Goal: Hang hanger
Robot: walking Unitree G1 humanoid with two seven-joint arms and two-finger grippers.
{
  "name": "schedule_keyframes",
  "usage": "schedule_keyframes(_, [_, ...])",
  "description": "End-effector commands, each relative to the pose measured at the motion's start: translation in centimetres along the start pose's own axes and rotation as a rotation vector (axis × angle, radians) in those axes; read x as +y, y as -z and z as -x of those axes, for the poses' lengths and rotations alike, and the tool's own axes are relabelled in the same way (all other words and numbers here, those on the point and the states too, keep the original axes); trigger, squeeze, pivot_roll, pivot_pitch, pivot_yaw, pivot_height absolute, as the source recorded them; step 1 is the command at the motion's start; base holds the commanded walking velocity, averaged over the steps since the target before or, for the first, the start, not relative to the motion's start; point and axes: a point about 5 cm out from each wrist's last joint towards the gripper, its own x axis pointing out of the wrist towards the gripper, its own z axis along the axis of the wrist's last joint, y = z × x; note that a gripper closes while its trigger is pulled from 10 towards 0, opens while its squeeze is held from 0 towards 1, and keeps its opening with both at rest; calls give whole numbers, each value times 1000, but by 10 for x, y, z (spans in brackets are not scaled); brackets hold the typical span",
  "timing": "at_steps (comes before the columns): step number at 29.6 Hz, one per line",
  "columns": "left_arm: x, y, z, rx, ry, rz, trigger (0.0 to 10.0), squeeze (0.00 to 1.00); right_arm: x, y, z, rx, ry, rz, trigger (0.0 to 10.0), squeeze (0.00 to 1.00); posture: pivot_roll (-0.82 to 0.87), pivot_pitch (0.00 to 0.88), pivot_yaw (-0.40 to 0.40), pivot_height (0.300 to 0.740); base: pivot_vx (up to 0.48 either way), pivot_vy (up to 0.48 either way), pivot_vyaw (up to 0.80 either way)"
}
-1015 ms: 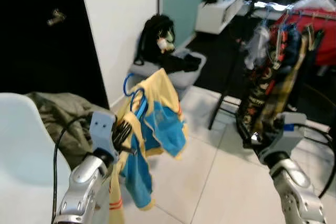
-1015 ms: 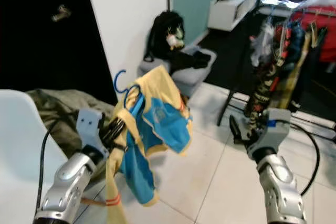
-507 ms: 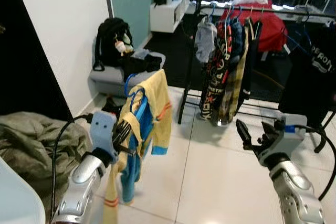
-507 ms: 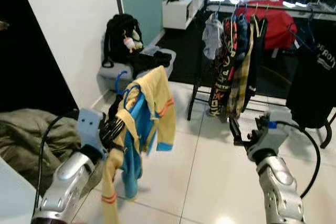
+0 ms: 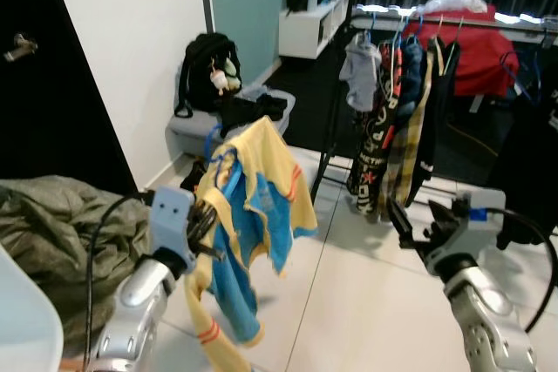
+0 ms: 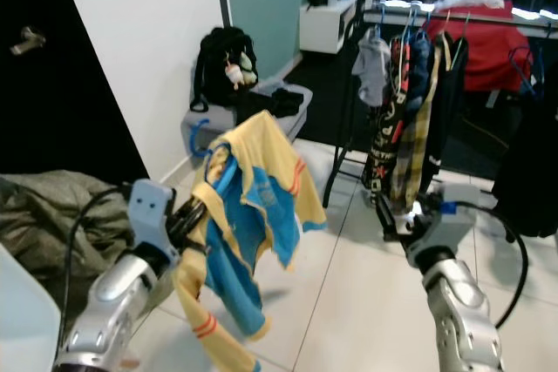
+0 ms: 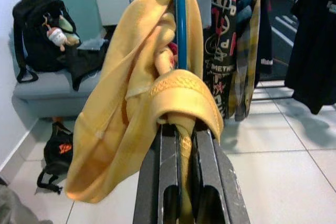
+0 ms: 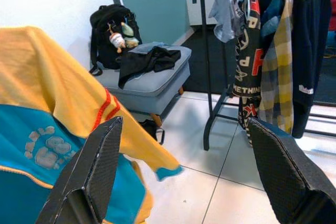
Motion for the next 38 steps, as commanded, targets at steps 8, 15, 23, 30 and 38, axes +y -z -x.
schedule_keyframes(8, [0,-8,-3,-40,15,-6,10000,0,1,0,0,-3,-4,-7,10000,0,-96,0,23,740,0,-452,0])
schedule_keyframes(15, [0,-8,-3,-37,9,6,10000,0,1,0,1,-2,-4,-9,10000,0,-94,0,21,740,0,-379,0])
schedule_keyframes(23, [-1,-7,-2,-42,23,13,10000,0,1,1,2,0,-9,-10,10000,0,-94,0,21,740,37,0,0])
schedule_keyframes(30, [-2,-8,-2,-51,32,19,10000,0,1,1,2,-1,-7,-10,10000,0,-98,0,25,740,456,0,0])
schedule_keyframes(38, [-2,-9,-2,-55,38,18,10000,0,1,2,1,24,-2,5,10000,0,-95,0,26,740,480,0,-600])
